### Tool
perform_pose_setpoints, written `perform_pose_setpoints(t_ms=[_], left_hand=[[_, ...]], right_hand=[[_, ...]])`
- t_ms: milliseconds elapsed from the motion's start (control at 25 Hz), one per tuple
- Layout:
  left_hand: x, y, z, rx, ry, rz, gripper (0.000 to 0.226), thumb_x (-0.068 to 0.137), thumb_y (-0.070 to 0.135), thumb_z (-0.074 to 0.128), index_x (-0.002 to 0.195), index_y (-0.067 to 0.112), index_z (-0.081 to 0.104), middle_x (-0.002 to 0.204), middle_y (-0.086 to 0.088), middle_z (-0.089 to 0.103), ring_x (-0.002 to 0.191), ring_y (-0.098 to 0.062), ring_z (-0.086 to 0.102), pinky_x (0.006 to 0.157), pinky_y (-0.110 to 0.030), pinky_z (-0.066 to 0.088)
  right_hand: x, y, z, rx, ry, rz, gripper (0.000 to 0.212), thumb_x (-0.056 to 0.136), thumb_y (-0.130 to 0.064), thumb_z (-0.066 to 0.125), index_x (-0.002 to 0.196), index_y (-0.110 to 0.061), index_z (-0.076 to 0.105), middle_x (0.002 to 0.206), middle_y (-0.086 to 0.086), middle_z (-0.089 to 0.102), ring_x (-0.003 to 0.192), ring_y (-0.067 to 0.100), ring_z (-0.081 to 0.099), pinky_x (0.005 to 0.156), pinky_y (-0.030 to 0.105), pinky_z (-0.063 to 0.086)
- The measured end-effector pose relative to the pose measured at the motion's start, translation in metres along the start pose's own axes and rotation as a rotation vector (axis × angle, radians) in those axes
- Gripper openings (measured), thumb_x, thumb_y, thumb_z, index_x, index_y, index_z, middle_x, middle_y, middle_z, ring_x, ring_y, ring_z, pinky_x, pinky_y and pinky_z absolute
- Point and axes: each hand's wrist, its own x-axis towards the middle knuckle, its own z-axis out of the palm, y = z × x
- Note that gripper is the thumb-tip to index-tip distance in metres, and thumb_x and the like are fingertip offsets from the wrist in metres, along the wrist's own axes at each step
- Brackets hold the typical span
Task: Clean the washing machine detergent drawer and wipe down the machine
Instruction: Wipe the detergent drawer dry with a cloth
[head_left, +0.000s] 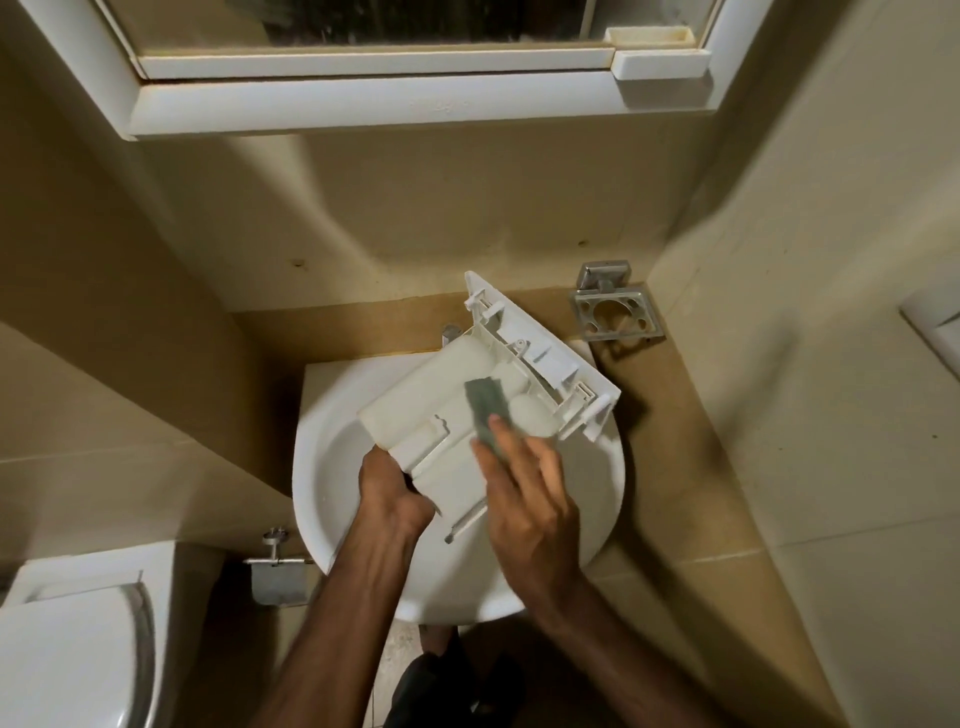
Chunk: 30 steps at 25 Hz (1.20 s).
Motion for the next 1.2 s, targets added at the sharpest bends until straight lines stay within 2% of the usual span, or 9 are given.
perform_pose_setpoints(t_ms=[80, 200, 280, 480, 720, 840, 920, 1120, 1200], left_hand=[[0.000, 0.001, 0.000, -0.070, 0.039, -0.086, 0.025, 0.100, 0.012, 0.051, 0.091, 0.008, 0.074, 0.076, -0.011, 0.076, 0.060, -0.027, 0.073, 0.054, -0.035, 0.063], [-0.005, 0.004, -0.006, -0.159, 0.028, -0.186, 0.018, 0.096, 0.015, 0.057, 0.096, 0.010, 0.074, 0.085, -0.009, 0.077, 0.077, -0.028, 0.071, 0.057, -0.035, 0.062], [-0.013, 0.005, -0.005, -0.205, -0.049, -0.260, 0.020, 0.085, 0.013, 0.065, 0.102, 0.014, 0.077, 0.100, -0.011, 0.078, 0.083, -0.032, 0.074, 0.063, -0.043, 0.063], [-0.019, 0.003, 0.005, -0.244, -0.073, -0.248, 0.013, 0.080, 0.009, 0.066, 0.086, 0.017, 0.075, 0.082, -0.006, 0.076, 0.061, -0.030, 0.074, 0.051, -0.041, 0.060], [-0.014, -0.005, -0.009, -0.151, 0.000, -0.146, 0.027, 0.106, 0.025, 0.048, 0.082, 0.015, 0.054, 0.069, -0.007, 0.060, 0.063, -0.019, 0.059, 0.054, -0.024, 0.053], [-0.014, -0.003, -0.009, -0.153, -0.060, -0.244, 0.007, 0.089, 0.016, 0.067, 0.083, 0.014, 0.068, 0.072, -0.006, 0.067, 0.066, -0.025, 0.065, 0.064, -0.031, 0.059], [-0.012, -0.006, -0.008, -0.203, -0.080, -0.206, 0.017, 0.093, 0.012, 0.061, 0.087, 0.014, 0.077, 0.084, -0.007, 0.077, 0.068, -0.029, 0.074, 0.062, -0.039, 0.063], [-0.009, -0.009, -0.016, -0.101, -0.061, -0.202, 0.025, 0.089, 0.016, 0.056, 0.074, 0.001, 0.068, 0.060, -0.013, 0.061, 0.047, -0.027, 0.063, 0.044, -0.028, 0.055], [-0.003, -0.010, -0.022, -0.039, -0.051, -0.139, 0.024, 0.091, 0.020, 0.054, 0.082, 0.004, 0.068, 0.071, -0.013, 0.061, 0.057, -0.028, 0.064, 0.055, -0.030, 0.058]], right_hand=[[-0.017, -0.009, -0.004, 0.014, -0.059, -0.258, 0.025, 0.100, 0.002, 0.062, 0.117, -0.009, 0.077, 0.143, 0.011, 0.064, 0.102, 0.033, 0.065, 0.084, 0.035, 0.057], [-0.002, 0.011, -0.018, 0.006, -0.080, -0.377, 0.025, 0.097, -0.003, 0.071, 0.118, -0.014, 0.077, 0.145, 0.010, 0.063, 0.101, 0.032, 0.066, 0.080, 0.035, 0.058], [0.018, 0.022, -0.016, -0.006, 0.009, -0.201, 0.028, 0.097, -0.001, 0.071, 0.121, -0.013, 0.077, 0.145, 0.013, 0.062, 0.107, 0.032, 0.066, 0.087, 0.034, 0.057], [0.035, 0.004, -0.006, 0.133, 0.160, 0.283, 0.026, 0.102, -0.001, 0.061, 0.125, -0.005, 0.073, 0.141, 0.015, 0.062, 0.117, 0.032, 0.061, 0.098, 0.038, 0.050], [-0.034, -0.017, -0.019, 0.080, -0.086, -0.295, 0.029, 0.106, -0.007, 0.053, 0.120, -0.015, 0.077, 0.138, 0.009, 0.067, 0.110, 0.030, 0.064, 0.087, 0.034, 0.057], [-0.005, 0.004, -0.023, 0.018, 0.017, -0.087, 0.028, 0.104, -0.004, 0.059, 0.121, -0.016, 0.078, 0.135, 0.008, 0.069, 0.103, 0.031, 0.065, 0.085, 0.036, 0.056], [0.015, 0.009, -0.022, 0.014, 0.099, 0.119, 0.028, 0.105, -0.003, 0.057, 0.122, -0.013, 0.077, 0.134, 0.008, 0.069, 0.100, 0.031, 0.063, 0.084, 0.036, 0.054], [-0.018, -0.023, -0.023, 0.076, -0.183, -0.326, 0.032, 0.108, -0.011, 0.046, 0.123, -0.014, 0.074, 0.136, 0.008, 0.067, 0.091, 0.028, 0.060, 0.080, 0.039, 0.056], [-0.011, -0.010, -0.026, 0.056, -0.195, -0.366, 0.029, 0.107, -0.009, 0.050, 0.122, -0.016, 0.074, 0.136, 0.006, 0.068, 0.090, 0.027, 0.061, 0.077, 0.038, 0.057]])
